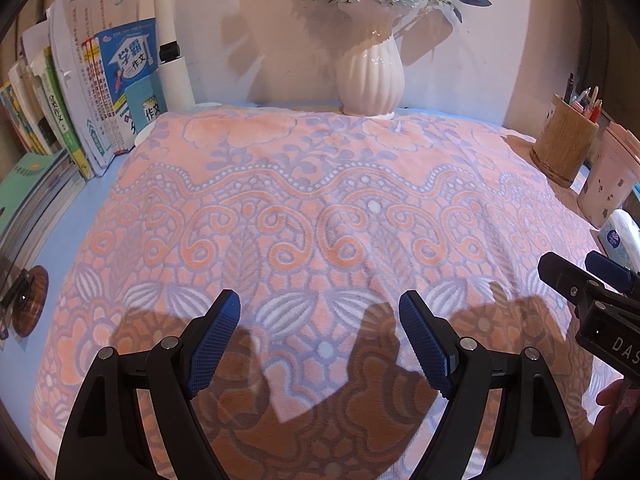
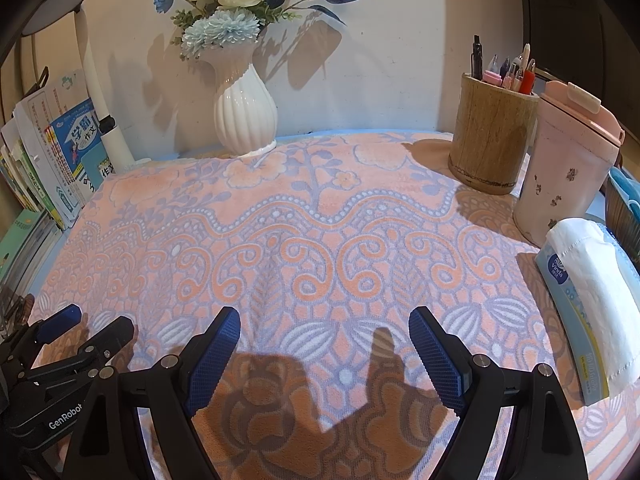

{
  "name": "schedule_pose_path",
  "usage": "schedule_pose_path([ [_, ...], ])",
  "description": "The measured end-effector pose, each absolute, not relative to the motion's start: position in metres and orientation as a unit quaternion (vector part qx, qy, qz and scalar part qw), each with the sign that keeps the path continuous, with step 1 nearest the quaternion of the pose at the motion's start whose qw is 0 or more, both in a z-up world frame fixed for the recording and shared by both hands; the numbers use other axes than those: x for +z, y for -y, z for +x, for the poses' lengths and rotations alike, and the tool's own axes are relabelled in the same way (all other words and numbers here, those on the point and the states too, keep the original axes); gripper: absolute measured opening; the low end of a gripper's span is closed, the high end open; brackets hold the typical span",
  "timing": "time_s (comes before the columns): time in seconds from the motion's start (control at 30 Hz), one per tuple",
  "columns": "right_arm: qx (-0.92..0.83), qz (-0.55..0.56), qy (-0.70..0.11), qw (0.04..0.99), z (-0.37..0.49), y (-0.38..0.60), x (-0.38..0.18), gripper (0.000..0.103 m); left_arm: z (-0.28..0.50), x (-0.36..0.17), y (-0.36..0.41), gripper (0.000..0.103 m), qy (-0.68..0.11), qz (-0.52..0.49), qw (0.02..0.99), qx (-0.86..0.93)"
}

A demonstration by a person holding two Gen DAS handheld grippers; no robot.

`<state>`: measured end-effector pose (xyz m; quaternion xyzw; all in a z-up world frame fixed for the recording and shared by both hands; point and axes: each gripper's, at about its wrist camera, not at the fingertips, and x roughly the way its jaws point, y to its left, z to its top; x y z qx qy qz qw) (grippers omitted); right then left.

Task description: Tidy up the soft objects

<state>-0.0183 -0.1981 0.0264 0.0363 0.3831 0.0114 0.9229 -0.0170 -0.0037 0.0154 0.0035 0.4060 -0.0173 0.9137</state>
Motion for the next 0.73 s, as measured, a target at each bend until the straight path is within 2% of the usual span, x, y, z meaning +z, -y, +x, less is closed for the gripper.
schedule_pose_path([
  [0.47,0.015,0.04,-0.382,0.923,-0.02,0.198,0.029,0.085,-0.018,0.017,0.006,0.081,-0.406,0.014,0.914,-0.013],
  [0.73,0.016,0.042,-0.381,0.923,-0.019,0.197,0.029,0.085,-0.024,0.027,-0.003,0.081,-0.365,-0.004,0.931,-0.003],
])
